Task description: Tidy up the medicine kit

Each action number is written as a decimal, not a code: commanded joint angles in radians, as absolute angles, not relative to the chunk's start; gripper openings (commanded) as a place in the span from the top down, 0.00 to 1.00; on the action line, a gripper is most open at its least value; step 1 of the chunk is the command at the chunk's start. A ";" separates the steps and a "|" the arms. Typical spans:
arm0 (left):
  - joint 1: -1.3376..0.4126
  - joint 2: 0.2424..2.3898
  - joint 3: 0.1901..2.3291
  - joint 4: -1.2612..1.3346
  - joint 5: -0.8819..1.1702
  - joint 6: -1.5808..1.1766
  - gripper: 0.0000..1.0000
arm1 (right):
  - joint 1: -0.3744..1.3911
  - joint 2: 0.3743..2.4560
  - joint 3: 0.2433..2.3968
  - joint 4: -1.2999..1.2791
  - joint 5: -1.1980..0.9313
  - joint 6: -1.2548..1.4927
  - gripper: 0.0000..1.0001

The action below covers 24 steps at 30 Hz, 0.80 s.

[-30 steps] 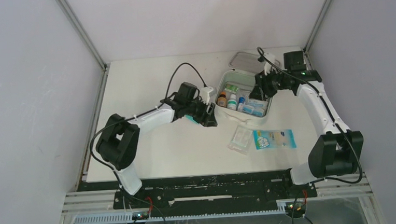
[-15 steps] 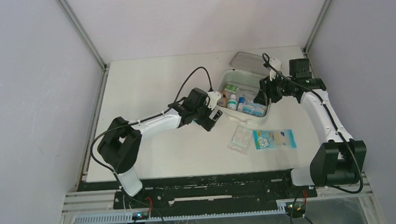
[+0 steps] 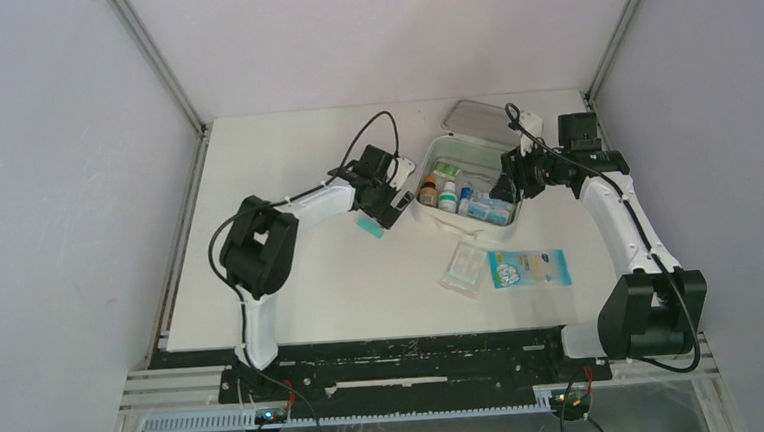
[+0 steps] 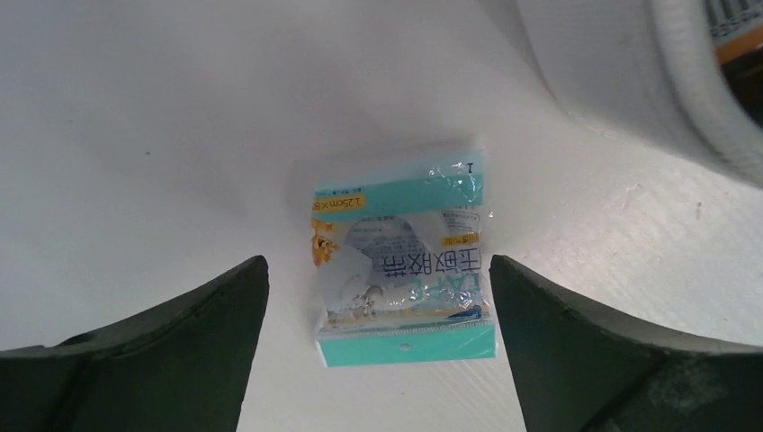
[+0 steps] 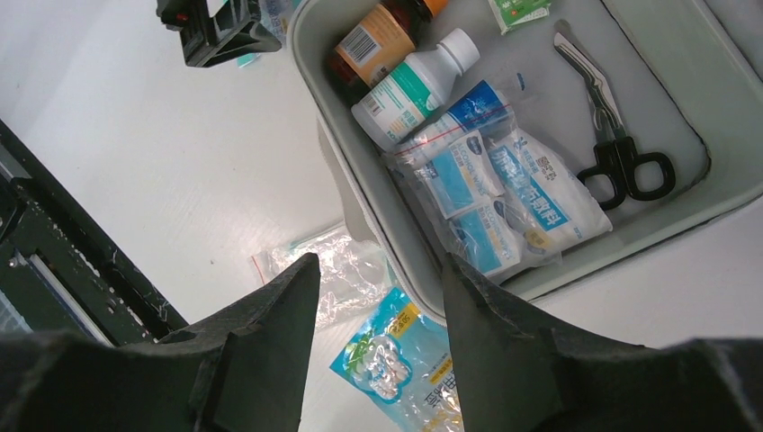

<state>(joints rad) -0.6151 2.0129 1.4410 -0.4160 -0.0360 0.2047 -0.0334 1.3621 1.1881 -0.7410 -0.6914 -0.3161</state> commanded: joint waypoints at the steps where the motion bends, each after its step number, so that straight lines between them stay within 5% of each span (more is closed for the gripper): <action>1: -0.611 2.042 1.512 -0.461 0.020 0.225 0.06 | -0.044 1.359 1.189 -0.706 -0.699 -0.331 0.47; 12: -0.606 2.022 1.485 -0.469 0.048 0.229 0.43 | -0.044 1.355 1.189 -0.685 -0.733 -0.307 0.48; 24: -0.608 1.702 1.391 -0.487 0.182 0.415 0.47 | 0.047 1.392 1.175 -0.474 -0.882 -0.088 0.46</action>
<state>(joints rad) -0.6060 1.8763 1.3998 -0.4862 0.0853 0.3283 -0.0071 1.3651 1.1824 -0.6243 -0.8139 -0.2165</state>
